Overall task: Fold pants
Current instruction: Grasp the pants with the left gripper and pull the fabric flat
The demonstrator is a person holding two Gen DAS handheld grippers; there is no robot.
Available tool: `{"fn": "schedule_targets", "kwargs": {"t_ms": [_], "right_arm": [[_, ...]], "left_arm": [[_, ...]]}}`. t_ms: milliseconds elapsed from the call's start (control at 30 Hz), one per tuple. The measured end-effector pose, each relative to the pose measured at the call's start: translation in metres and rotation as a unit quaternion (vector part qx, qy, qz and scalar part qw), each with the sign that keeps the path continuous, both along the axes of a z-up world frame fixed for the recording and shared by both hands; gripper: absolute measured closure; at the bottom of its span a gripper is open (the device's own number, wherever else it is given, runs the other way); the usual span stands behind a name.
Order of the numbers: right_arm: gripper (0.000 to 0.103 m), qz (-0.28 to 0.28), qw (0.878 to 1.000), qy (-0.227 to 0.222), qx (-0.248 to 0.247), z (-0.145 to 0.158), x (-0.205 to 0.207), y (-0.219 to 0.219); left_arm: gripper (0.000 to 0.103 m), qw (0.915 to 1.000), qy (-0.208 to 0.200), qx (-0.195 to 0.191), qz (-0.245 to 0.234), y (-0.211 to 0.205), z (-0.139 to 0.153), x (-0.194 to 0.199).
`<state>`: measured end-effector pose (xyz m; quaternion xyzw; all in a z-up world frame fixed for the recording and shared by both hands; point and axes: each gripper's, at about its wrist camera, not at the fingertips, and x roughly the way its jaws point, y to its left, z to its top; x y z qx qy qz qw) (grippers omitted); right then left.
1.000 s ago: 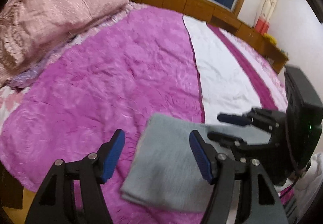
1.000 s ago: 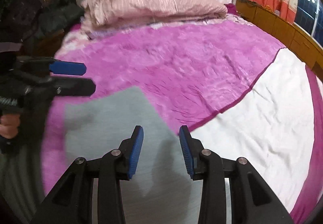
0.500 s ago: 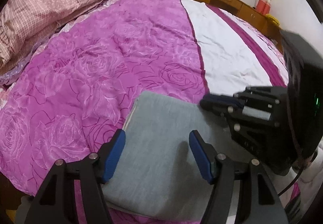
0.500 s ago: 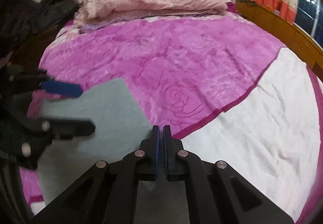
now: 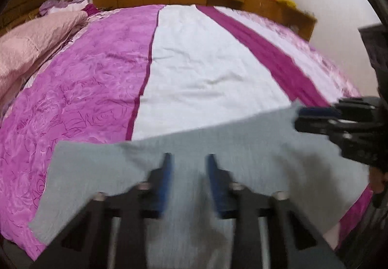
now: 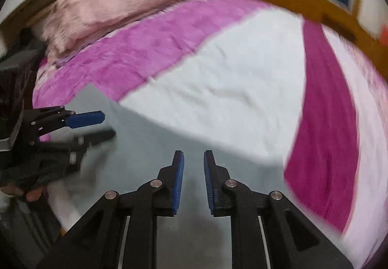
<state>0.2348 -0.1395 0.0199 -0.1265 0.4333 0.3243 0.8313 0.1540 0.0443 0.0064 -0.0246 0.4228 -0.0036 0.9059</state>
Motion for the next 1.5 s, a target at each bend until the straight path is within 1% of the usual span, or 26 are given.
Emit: {"fn": "schedule_targets", "kwargs": {"t_ms": [100, 133, 167, 233, 267, 333, 400, 467, 533, 600, 700, 733, 800, 900, 1000, 1033, 1100, 1167, 1233, 1267, 1300, 1333, 1367, 1433, 1467, 1500], "right_arm": [[0.094, -0.033, 0.999, 0.032, -0.008, -0.026, -0.006, -0.016], [0.095, -0.042, 0.998, 0.044, -0.012, -0.035, -0.008, -0.018], [0.096, -0.047, 0.997, 0.062, -0.022, -0.047, -0.01, -0.018], [0.096, -0.05, 0.996, 0.062, -0.038, -0.056, -0.014, -0.015], [0.096, -0.049, 0.996, 0.054, -0.046, -0.054, -0.016, -0.013], [0.096, -0.051, 0.996, 0.058, -0.052, -0.048, -0.015, -0.011], [0.096, -0.051, 0.996, 0.07, -0.035, -0.038, -0.018, -0.014], [0.096, -0.04, 0.996, 0.081, -0.013, -0.03, -0.027, -0.018], [0.096, -0.025, 0.996, 0.081, -0.013, -0.024, -0.04, -0.019], [0.096, -0.013, 0.996, 0.088, -0.023, -0.029, -0.049, -0.019], [0.096, -0.013, 0.992, 0.118, -0.052, -0.052, -0.054, -0.021], [0.096, -0.014, 0.991, 0.121, -0.046, -0.054, -0.055, -0.024], [0.096, -0.014, 0.991, 0.126, -0.035, -0.047, -0.058, -0.034], [0.096, -0.026, 0.994, 0.107, -0.021, -0.031, -0.061, -0.054], [0.096, -0.058, 0.992, 0.108, -0.031, -0.036, -0.056, -0.075], [0.096, -0.075, 0.99, 0.117, -0.039, -0.045, -0.055, -0.084], [0.097, -0.078, 0.988, 0.134, -0.03, -0.056, -0.059, -0.096], [0.097, -0.069, 0.989, 0.124, -0.026, -0.053, -0.063, -0.099], [0.096, -0.066, 0.99, 0.122, -0.024, -0.045, -0.067, -0.103], [0.096, -0.066, 0.991, 0.119, -0.015, -0.041, -0.068, -0.108], [0.096, -0.069, 0.991, 0.118, -0.009, -0.038, -0.069, -0.114], [0.096, -0.073, 0.99, 0.119, -0.005, -0.037, -0.071, -0.12], [0.096, -0.081, 0.989, 0.122, 0.001, -0.037, -0.071, -0.127], [0.096, -0.094, 0.987, 0.128, 0.009, -0.038, -0.069, -0.14], [0.096, -0.101, 0.986, 0.133, 0.014, -0.039, -0.069, -0.145], [0.096, -0.108, 0.985, 0.135, 0.019, -0.039, -0.069, -0.152]], "left_arm": [[0.086, 0.999, 0.02, -0.032, 0.023, 0.013, -0.013, 0.0], [0.091, 0.9985, 0.026, -0.04, 0.027, 0.018, -0.017, 0.0], [0.094, 0.9981, 0.035, -0.039, 0.033, 0.023, -0.023, 0.001], [0.095, 0.9974, 0.053, -0.04, 0.027, 0.026, -0.034, 0.006], [0.094, 0.9973, 0.054, -0.042, 0.026, 0.027, -0.036, 0.005], [0.095, 0.9974, 0.052, -0.041, 0.027, 0.027, -0.03, 0.004], [0.096, 0.998, 0.048, -0.035, 0.022, 0.022, -0.021, -0.003], [0.096, 0.9985, 0.041, -0.033, 0.011, 0.016, -0.014, -0.014], [0.096, 0.9992, 0.031, -0.024, -0.009, 0.004, -0.007, -0.028], [0.096, 0.9993, 0.029, -0.011, -0.023, -0.005, -0.008, -0.035], [0.096, 0.9971, 0.069, -0.001, -0.031, -0.015, -0.031, -0.034], [0.096, 0.9973, 0.068, 0.003, -0.028, -0.016, -0.035, -0.034], [0.096, 0.9975, 0.063, 0.011, -0.028, -0.019, -0.028, -0.035], [0.096, 0.9983, 0.046, -0.002, -0.036, -0.028, -0.014, -0.037], [0.095, 0.9977, 0.031, -0.015, -0.058, -0.045, -0.006, -0.034], [0.095, 0.9975, 0.028, -0.013, -0.064, -0.052, -0.008, -0.033], [0.095, 0.9963, 0.039, 0.003, -0.077, -0.068, -0.02, -0.03], [0.096, 0.9946, 0.069, 0.015, -0.077, -0.077, -0.038, -0.026], [0.096, 0.994, 0.059, 0.037, -0.085, -0.085, -0.035, -0.031], [0.095, 0.993, 0.064, 0.035, -0.093, -0.088, -0.03, -0.031], [0.095, 0.9925, 0.065, 0.021, -0.102, -0.09, -0.025, -0.03], [0.095, 0.9927, 0.059, 0.008, -0.105, -0.092, -0.019, -0.029], [0.095, 0.9933, 0.048, 0.003, -0.105, -0.095, -0.013, -0.028], [0.095, 0.9944, 0.022, 0.003, -0.103, -0.102, -0.009, -0.025], [0.095, 0.9947, 0.015, 0.002, -0.102, -0.105, -0.009, -0.023], [0.095, 0.9945, 0.016, -0.004, -0.103, -0.109, -0.014, -0.02]]}}
